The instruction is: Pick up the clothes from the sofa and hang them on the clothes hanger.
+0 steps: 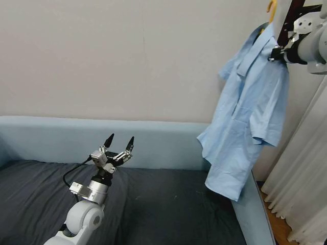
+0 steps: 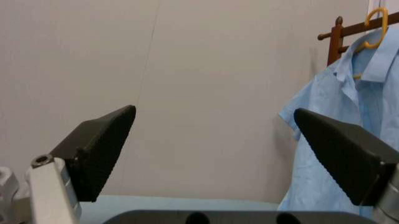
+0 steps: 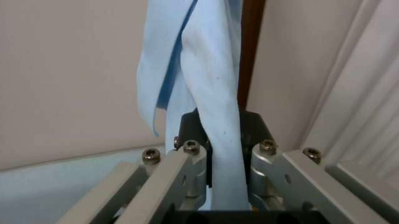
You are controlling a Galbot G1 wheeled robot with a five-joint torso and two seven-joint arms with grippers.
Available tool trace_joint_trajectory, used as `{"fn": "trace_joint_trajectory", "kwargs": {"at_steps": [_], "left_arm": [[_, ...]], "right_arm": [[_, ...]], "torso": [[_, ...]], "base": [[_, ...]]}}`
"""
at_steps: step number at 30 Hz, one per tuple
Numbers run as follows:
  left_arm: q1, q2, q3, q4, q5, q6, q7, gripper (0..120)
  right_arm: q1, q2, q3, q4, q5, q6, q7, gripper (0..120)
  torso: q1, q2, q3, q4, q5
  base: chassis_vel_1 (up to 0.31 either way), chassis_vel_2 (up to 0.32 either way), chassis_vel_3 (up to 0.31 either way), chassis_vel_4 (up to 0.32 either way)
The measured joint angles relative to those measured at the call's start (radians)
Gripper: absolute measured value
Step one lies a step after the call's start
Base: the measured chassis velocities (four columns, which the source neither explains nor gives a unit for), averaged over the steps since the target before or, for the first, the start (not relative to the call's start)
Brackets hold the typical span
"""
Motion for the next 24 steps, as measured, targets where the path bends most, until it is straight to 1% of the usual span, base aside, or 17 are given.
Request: {"fn": "trace_joint_trajectory", "kwargs": {"at_steps": [4,5,9,10,15,21,24], "left_arm": [[0.006,0.003,-0.005,-0.014,-0.012,0.002,-0.002,100],[0.006,0.003,-0.005,-0.014,-0.012,0.002,-0.002,100],[0.017,0.0,-0.007,-0.023,-0.018,-0.002,-0.002,100],[0.017,0.0,-0.007,-0.023,-0.018,-0.002,-0.002,100],[0.02,0.002,-0.016,-0.041,-0.034,-0.004,-0.002,100],[0.031,0.011,-0.032,-0.044,-0.048,-0.013,-0.001,100],[0.043,0.018,-0.044,-0.04,-0.055,-0.025,0.001,100]], "right_arm": [[0.04,-0.032,-0.06,-0.004,-0.021,0.013,0.028,7],[0.04,-0.032,-0.06,-0.004,-0.021,0.013,0.028,7],[0.115,-0.038,-0.13,-0.006,-0.018,0.018,0.06,7],[0.115,-0.038,-0.13,-0.006,-0.018,0.018,0.06,7],[0.183,0.004,-0.219,-0.058,-0.059,0.043,0.094,7],[0.179,0.034,-0.259,-0.102,-0.113,0.057,0.096,7],[0.164,0.071,-0.267,-0.157,-0.161,0.078,0.088,7]], "torso": [[0.0,0.0,0.0,-0.0003,0.0],[0.0,0.0,0.0,-0.0003,0.0],[0.0,0.0,0.0,0.0001,-0.0003],[0.0,0.0,0.0,0.0001,-0.0003],[0.0,0.0,0.0,0.0,-0.0004],[0.0,0.0,0.0,0.0001,-0.0003],[0.0,0.0,0.0,-0.0002,-0.0002]], "base": [[0.0,0.0,0.0,0.0],[0.0,0.0,0.0,0.0],[0.0,0.0,0.0,0.0],[0.0,0.0,0.0,0.0],[0.0,0.0,0.0,0.0],[0.0,0.0,0.0,0.0],[0.0,0.0,0.0,0.0]]}}
